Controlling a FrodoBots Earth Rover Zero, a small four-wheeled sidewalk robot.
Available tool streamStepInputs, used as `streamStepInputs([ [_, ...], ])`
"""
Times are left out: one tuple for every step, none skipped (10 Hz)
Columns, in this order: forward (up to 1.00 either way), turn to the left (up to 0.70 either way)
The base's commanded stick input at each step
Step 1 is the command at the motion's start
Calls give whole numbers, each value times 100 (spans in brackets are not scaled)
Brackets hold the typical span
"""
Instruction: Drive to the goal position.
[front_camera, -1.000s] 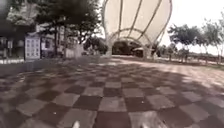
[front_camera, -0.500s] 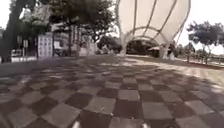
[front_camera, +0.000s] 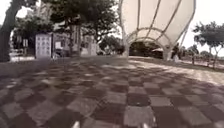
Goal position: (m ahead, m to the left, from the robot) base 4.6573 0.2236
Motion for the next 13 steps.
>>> streamStepInputs([
  [100,0],
  [100,0],
  [100,0],
  [100,0],
  [100,0],
  [100,0],
  [100,0],
  [100,0],
  [100,0],
  [100,0],
  [100,0],
  [100,0],
  [100,0],
])
